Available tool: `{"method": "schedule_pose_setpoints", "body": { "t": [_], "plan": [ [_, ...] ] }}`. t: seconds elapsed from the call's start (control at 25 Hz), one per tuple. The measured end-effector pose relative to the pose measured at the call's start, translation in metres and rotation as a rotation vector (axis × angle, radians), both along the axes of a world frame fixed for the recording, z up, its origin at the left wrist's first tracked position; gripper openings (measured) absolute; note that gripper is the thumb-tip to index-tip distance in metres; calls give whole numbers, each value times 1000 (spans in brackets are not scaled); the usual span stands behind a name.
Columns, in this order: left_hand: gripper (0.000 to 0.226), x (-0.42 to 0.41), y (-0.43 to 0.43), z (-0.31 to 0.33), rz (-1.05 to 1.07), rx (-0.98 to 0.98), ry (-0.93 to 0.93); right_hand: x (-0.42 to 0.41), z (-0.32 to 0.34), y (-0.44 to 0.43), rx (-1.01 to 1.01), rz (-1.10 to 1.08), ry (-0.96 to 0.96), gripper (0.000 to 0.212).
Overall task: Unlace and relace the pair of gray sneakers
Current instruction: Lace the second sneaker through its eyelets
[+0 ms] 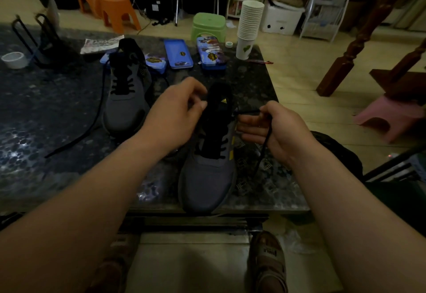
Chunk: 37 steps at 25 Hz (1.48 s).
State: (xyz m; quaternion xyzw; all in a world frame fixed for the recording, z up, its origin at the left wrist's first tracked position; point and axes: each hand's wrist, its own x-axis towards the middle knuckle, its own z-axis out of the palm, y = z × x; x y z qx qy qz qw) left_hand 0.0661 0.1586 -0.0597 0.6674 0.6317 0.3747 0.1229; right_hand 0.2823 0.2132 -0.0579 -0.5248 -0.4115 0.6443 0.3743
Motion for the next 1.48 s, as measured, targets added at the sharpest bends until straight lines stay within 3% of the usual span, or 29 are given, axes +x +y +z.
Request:
{"method": "schedule_pose_setpoints", "body": {
  "t": [0.24,0.52,0.6,0.68,0.72,0.76,0.84,0.92,1.04,1.16,1.36,1.48],
  "plan": [
    [12,-12,7,-9,53,-213,-66,0,-8,4,-92,-63,76,32],
    [19,-12,1,-9,165,-85,-69,-5,-9,4,-27,-125,30,26],
    [17,-10,-4,-11,220,15,5,-3,-9,1,73,-132,-200,25],
    [19,-10,-14,-12,294,100,122,6,-4,-8,340,-148,-704,27],
    [24,-10,-21,-13,286,53,121,10,1,-16,495,-159,-916,23],
    [32,-9,-30,-14,241,-82,107,13,5,-26,585,-115,-998,20],
    [45,-3,-48,-16,90,-446,124,11,7,-46,399,155,-841,24],
    [39,2,-61,-22,-25,-616,123,3,-6,-62,131,430,-736,26],
    [28,7,-60,-30,-18,-525,31,2,-26,-61,251,412,-787,33],
    [34,7,-55,-27,-3,-454,-87,3,-28,-58,327,279,-717,32],
    [26,3,-49,-21,-159,-156,169,-2,-34,-69,670,289,-788,14],
    [14,-4,-41,-14,-261,-195,247,-2,-34,-62,754,305,-780,22]
  ]
}}
